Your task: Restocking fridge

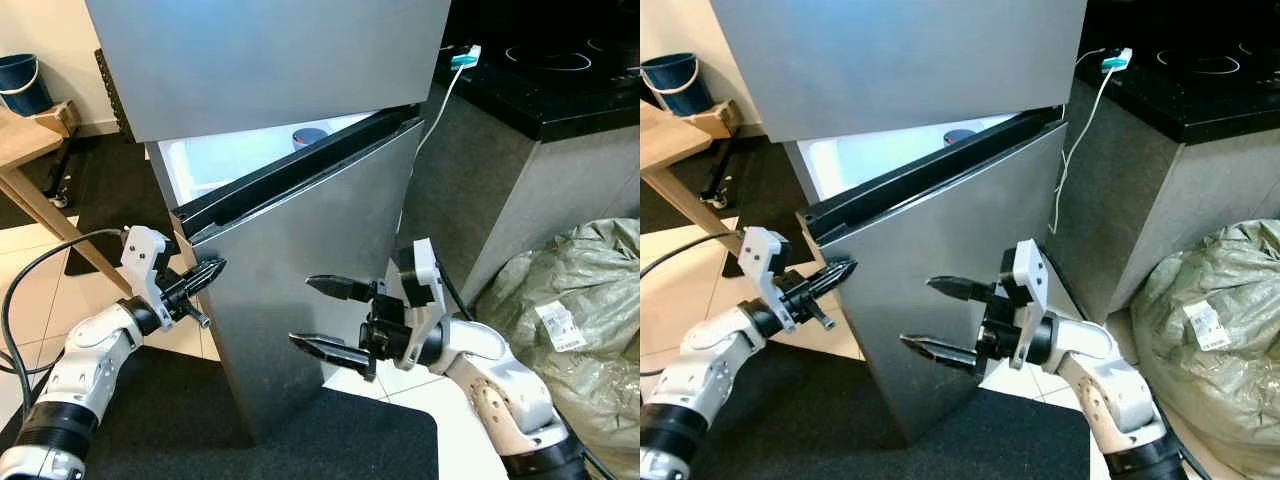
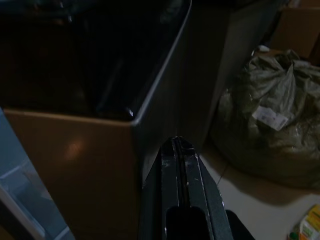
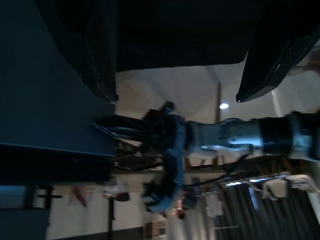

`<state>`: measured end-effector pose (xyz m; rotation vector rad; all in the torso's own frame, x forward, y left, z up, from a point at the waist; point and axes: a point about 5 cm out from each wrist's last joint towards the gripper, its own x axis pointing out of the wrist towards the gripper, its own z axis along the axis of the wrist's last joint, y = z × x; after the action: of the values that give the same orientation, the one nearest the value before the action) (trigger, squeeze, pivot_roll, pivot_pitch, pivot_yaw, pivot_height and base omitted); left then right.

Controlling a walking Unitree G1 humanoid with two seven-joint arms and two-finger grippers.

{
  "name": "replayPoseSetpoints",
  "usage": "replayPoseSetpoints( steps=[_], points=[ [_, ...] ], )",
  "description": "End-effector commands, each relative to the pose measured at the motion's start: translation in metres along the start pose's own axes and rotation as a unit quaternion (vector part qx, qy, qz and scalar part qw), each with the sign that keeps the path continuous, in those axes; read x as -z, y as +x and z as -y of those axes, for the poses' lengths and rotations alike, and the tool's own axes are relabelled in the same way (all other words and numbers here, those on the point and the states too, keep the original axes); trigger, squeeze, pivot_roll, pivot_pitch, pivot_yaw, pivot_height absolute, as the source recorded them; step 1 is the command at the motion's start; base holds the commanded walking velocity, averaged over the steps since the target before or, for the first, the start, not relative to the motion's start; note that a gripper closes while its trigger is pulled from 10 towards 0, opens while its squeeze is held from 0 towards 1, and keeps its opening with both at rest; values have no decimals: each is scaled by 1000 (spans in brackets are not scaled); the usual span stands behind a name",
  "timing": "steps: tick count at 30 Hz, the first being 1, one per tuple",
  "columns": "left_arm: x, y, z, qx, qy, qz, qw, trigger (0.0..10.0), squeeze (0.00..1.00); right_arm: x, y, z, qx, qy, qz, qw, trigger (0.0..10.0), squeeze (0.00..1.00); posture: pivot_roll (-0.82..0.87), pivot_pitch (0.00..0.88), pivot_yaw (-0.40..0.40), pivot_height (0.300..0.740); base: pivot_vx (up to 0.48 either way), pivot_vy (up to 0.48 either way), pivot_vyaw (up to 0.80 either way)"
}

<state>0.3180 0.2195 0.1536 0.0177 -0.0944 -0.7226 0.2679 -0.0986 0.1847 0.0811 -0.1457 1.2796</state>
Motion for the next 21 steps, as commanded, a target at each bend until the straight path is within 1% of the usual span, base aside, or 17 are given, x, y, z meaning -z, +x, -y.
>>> replayPoseSetpoints(
  steps=[1,2,3,4,5,8,9,13,16,17,19,21],
  points=[
    [2,2,0,-1,3,2,1000,10000,0,1,-2,6,24,-9,0,1000,10000,0,-33,66,27,740,0,0,0],
    [2,2,0,-1,3,2,1000,10000,0,1,-2,6,24,-9,0,1000,10000,0,-33,66,27,740,0,0,0],
    [0,8,-1,3,8,8,1000,10000,0,3,-4,11,51,-16,-7,999,10000,0,-39,69,28,740,0,0,0],
    [0,8,-1,3,8,8,1000,10000,0,3,-4,11,51,-16,-7,999,10000,0,-39,69,28,740,0,0,0],
    [0,12,-1,6,12,11,1000,10000,0,7,-7,17,82,-26,-23,996,10000,0,-41,72,28,740,0,0,0],
    [-1,12,-2,7,13,12,1000,10000,0,8,-8,18,88,-27,-26,995,10000,0,-45,74,28,740,0,0,0],
    [-2,14,-4,5,17,13,1000,10000,0,9,-11,23,114,-33,-31,992,10000,0,-48,78,27,740,0,0,0],
    [-3,14,-8,0,22,14,1000,10000,0,10,-14,28,137,-41,-36,989,10000,0,-52,83,27,740,0,0,0],
    [-6,13,-16,-14,30,14,999,10000,0,10,-17,33,164,-48,-41,984,10000,0,-61,104,23,740,0,0,0],
    [-6,13,-16,-14,30,14,999,10000,0,10,-17,33,164,-48,-41,984,10000,0,-61,104,23,740,0,0,0],
    [-9,12,-23,-29,38,13,999,10000,0,9,-19,34,175,-51,-38,983,10000,0,-66,117,21,740,0,0,0],
    [-9,12,-23,-29,38,13,999,10000,0,9,-19,34,175,-51,-38,983,10000,0,-66,117,21,740,0,0,0]
  ],
)
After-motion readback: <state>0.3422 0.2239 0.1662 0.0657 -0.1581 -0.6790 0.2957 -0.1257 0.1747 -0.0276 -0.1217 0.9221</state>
